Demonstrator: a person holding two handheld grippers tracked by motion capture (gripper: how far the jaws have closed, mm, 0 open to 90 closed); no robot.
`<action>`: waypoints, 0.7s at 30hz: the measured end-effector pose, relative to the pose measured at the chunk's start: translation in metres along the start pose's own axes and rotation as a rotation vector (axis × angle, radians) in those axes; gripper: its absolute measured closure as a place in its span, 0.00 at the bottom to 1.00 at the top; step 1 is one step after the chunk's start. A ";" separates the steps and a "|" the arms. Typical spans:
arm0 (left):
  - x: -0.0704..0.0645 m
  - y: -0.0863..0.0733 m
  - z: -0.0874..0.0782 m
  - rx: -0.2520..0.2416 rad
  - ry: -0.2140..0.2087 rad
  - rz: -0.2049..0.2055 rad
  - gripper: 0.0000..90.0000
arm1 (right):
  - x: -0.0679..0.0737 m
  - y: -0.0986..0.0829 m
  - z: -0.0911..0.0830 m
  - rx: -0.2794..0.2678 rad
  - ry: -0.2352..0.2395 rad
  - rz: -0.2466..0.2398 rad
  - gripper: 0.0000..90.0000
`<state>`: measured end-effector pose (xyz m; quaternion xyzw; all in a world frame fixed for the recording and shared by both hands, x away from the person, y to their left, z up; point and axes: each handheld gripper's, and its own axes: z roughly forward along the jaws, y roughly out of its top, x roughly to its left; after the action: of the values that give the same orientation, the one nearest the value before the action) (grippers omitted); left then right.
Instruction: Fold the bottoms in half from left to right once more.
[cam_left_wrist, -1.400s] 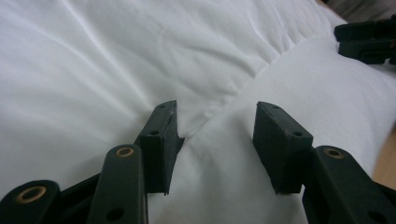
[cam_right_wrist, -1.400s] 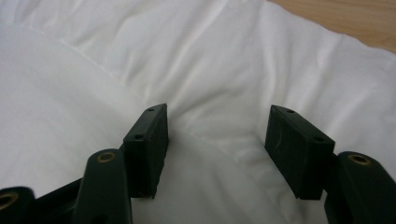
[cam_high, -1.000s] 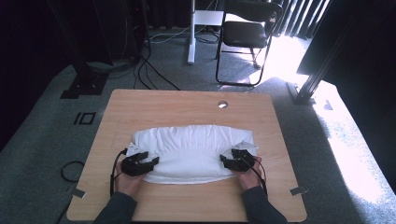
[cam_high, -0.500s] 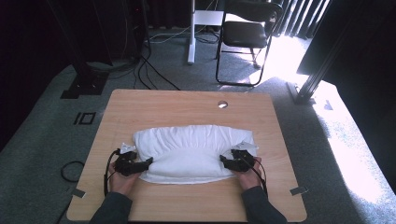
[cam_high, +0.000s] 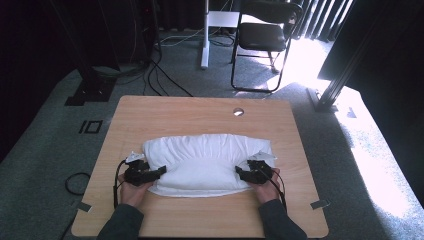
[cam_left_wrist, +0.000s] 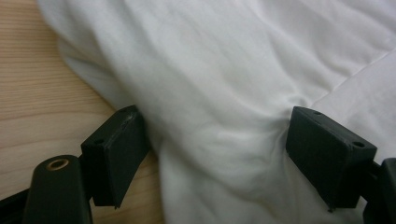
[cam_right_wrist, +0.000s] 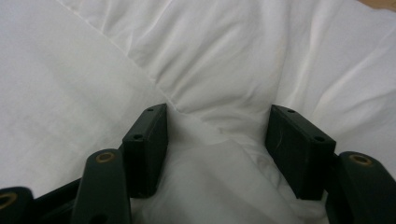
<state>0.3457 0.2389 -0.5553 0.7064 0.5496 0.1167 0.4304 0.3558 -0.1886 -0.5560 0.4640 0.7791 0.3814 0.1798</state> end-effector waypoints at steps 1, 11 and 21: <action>0.000 0.001 0.001 -0.002 0.002 0.000 0.23 | 0.000 0.000 0.000 0.001 0.003 0.004 0.43; -0.019 0.008 0.012 0.057 0.116 0.091 0.27 | 0.000 0.000 0.000 -0.001 -0.001 0.000 0.43; -0.011 0.009 0.013 0.071 0.014 0.017 0.89 | 0.001 0.001 -0.002 0.001 0.001 0.000 0.43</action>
<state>0.3556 0.2230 -0.5528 0.7251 0.5504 0.1054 0.4002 0.3542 -0.1882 -0.5540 0.4639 0.7793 0.3813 0.1791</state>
